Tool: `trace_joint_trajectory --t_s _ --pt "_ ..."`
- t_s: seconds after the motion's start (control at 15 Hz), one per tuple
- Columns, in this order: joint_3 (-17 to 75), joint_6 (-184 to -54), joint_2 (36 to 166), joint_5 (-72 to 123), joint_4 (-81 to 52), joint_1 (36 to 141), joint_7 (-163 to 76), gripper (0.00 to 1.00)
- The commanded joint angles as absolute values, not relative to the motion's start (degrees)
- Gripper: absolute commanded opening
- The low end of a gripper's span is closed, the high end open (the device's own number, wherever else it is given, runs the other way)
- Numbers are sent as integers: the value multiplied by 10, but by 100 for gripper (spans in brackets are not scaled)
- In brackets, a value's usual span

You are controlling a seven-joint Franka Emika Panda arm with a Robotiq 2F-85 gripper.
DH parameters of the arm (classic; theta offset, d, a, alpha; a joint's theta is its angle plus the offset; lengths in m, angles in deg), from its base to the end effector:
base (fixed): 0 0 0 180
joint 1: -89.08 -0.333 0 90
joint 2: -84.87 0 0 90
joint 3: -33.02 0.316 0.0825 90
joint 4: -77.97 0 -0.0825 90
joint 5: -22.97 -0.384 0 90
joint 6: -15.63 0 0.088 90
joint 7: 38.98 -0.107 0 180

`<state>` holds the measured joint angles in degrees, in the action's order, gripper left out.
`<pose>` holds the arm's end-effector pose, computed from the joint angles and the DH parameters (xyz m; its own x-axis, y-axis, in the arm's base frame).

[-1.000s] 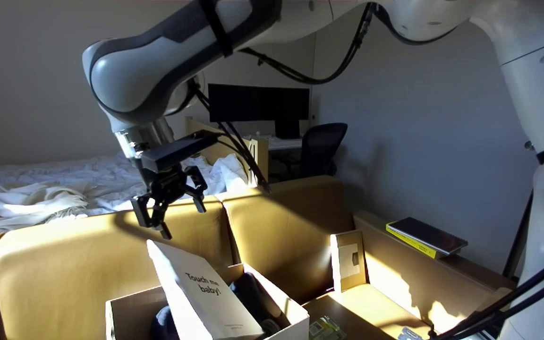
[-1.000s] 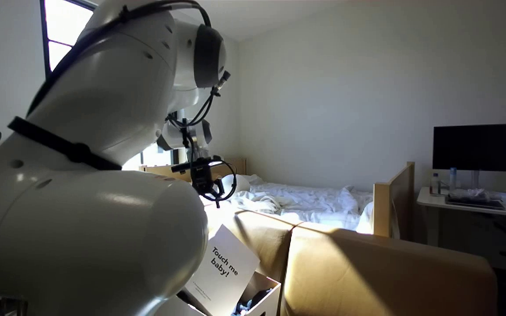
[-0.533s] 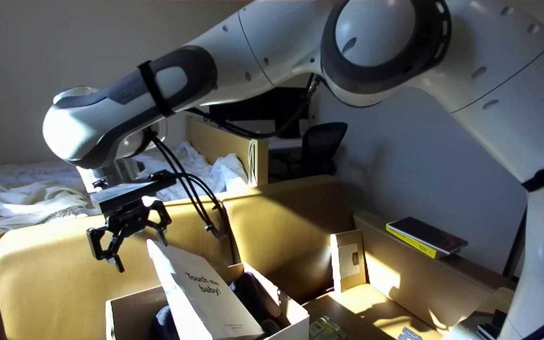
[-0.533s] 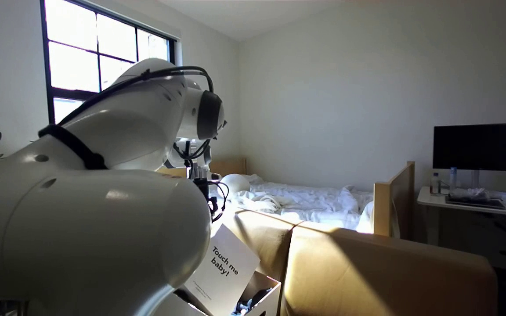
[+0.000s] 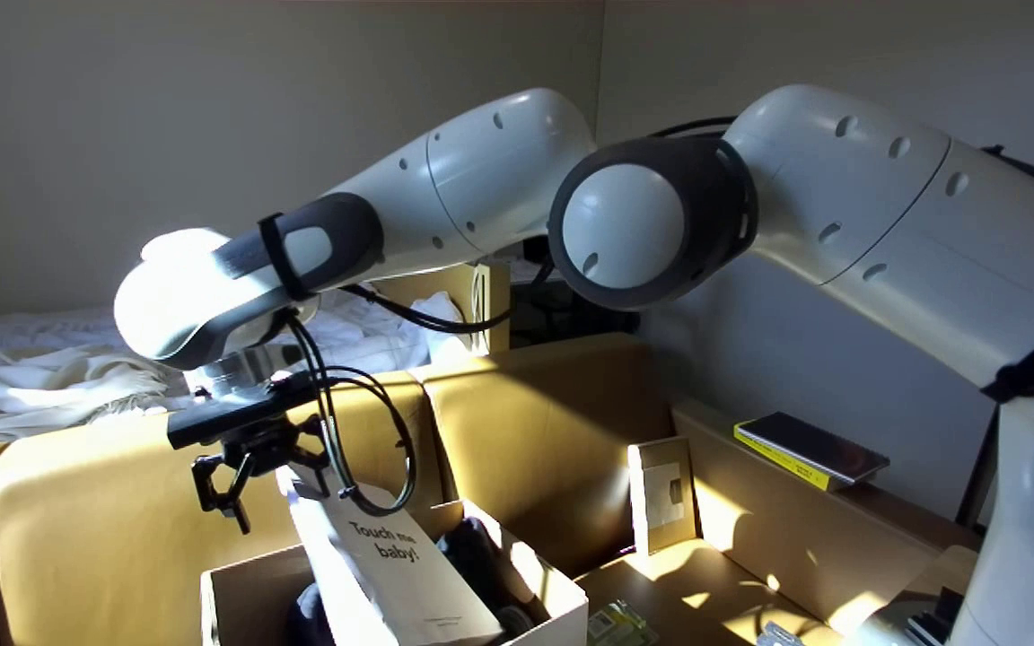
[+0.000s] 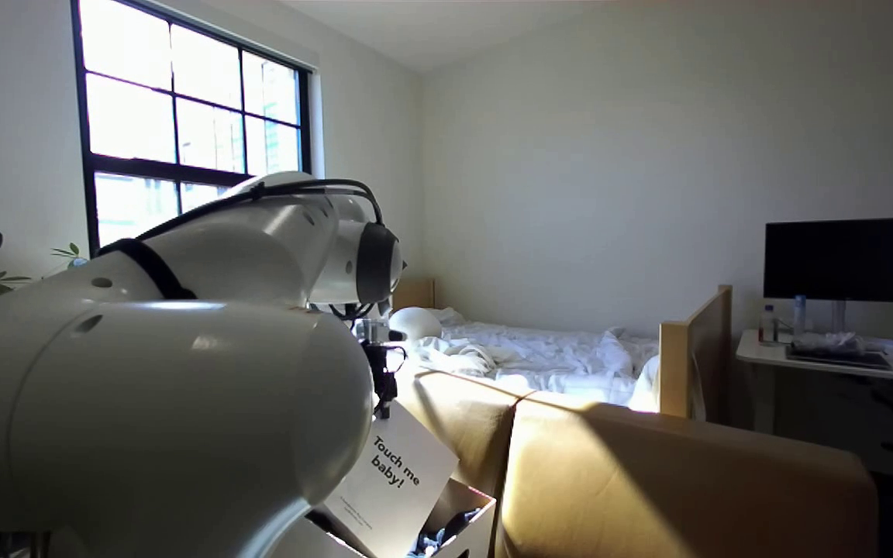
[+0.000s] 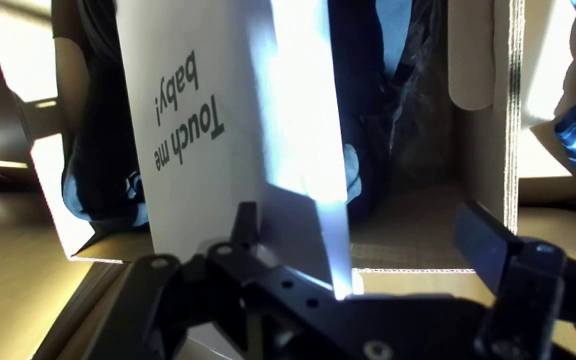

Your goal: Remove the white paper bag from the box and put it on the couch

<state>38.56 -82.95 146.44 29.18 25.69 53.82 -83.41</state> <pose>0.5984 0.4668 0.2063 0.9805 -0.0882 -0.1757 -0.0537 -0.9799 0.1922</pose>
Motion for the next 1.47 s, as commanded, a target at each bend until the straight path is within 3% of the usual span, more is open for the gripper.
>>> trace_joint_trajectory --t_s 0.0,0.2,0.27,0.33,0.87,1.07,1.4 --pt "365 -775 1523 275 329 527 -893 100" --pt "358 -714 1554 277 367 524 -924 100" --pt "357 -685 1561 277 379 524 -926 75" --pt "357 -662 1568 275 393 524 -930 74" --pt "371 -580 1568 275 411 535 -940 20" --pt "371 -564 1560 274 410 538 -943 5" --pt "374 -541 1547 267 404 549 -951 7"
